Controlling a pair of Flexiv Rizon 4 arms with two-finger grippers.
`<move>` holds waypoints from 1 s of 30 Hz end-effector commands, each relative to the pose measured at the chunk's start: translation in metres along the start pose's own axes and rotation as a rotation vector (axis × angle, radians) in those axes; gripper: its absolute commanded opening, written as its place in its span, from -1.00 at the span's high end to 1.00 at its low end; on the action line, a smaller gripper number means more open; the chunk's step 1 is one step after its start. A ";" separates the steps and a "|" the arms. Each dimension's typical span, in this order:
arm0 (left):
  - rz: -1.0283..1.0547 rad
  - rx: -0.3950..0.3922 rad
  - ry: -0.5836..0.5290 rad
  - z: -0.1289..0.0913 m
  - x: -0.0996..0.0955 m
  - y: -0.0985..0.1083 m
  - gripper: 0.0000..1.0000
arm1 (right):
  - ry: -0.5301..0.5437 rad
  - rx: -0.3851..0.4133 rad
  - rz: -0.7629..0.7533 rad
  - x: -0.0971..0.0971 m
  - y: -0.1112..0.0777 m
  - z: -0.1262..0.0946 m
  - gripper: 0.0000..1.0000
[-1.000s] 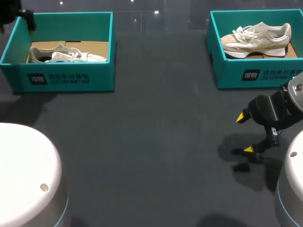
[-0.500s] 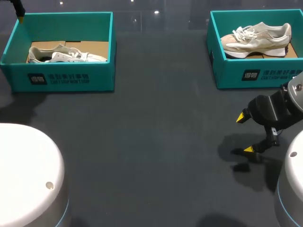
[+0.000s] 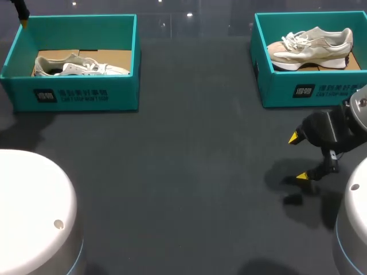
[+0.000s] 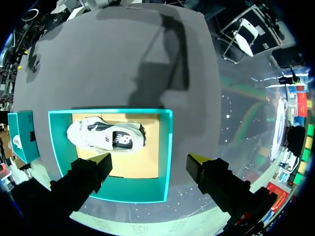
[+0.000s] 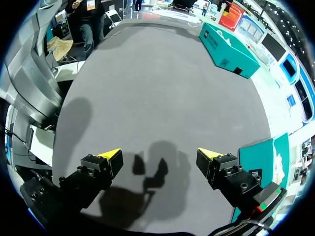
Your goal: Take the shoe out of the shoebox, open the shoe tongue, remove and reinsert the insole, then place the shoe into the shoebox
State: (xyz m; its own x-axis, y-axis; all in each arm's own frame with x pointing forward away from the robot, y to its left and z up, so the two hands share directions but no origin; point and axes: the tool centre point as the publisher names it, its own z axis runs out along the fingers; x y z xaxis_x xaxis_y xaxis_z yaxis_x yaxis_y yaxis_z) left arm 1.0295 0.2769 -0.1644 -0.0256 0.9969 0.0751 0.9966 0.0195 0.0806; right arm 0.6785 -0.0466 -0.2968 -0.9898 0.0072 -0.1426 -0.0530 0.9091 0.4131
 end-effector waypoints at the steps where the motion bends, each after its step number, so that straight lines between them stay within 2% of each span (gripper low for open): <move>1: 0.001 -0.001 0.001 -0.001 0.001 -0.001 -1.00 | 0.044 0.115 0.051 -0.041 0.014 -0.020 -1.00; 5: 0.001 -0.001 0.001 -0.001 0.001 -0.001 -1.00 | 0.042 0.185 0.120 -0.068 0.011 -0.034 -1.00; 13: 0.001 -0.001 0.001 -0.001 0.001 -0.001 -1.00 | 0.026 0.309 0.287 -0.127 -0.010 -0.081 -1.00; 14: 0.001 -0.001 0.001 -0.001 0.001 -0.001 -1.00 | 0.021 0.300 0.288 -0.132 -0.012 -0.085 -1.00; 27: 0.001 -0.001 0.001 -0.001 0.001 -0.001 -1.00 | 0.021 0.300 0.288 -0.132 -0.012 -0.085 -1.00; 28: 0.001 -0.001 0.001 -0.001 0.001 -0.001 -1.00 | 0.005 0.289 0.315 -0.135 -0.014 -0.085 -1.00; 30: 0.001 -0.001 0.001 -0.001 0.001 -0.001 -1.00 | -0.026 0.314 0.391 -0.149 -0.021 -0.088 -1.00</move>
State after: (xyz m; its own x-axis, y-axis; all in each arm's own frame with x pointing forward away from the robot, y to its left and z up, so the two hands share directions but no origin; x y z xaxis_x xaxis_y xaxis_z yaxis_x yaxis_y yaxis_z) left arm 1.0295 0.2769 -0.1644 -0.0256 0.9969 0.0742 0.9966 0.0196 0.0804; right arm 0.8084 -0.0973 -0.2037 -0.9428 0.3289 -0.0537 0.3167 0.9344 0.1633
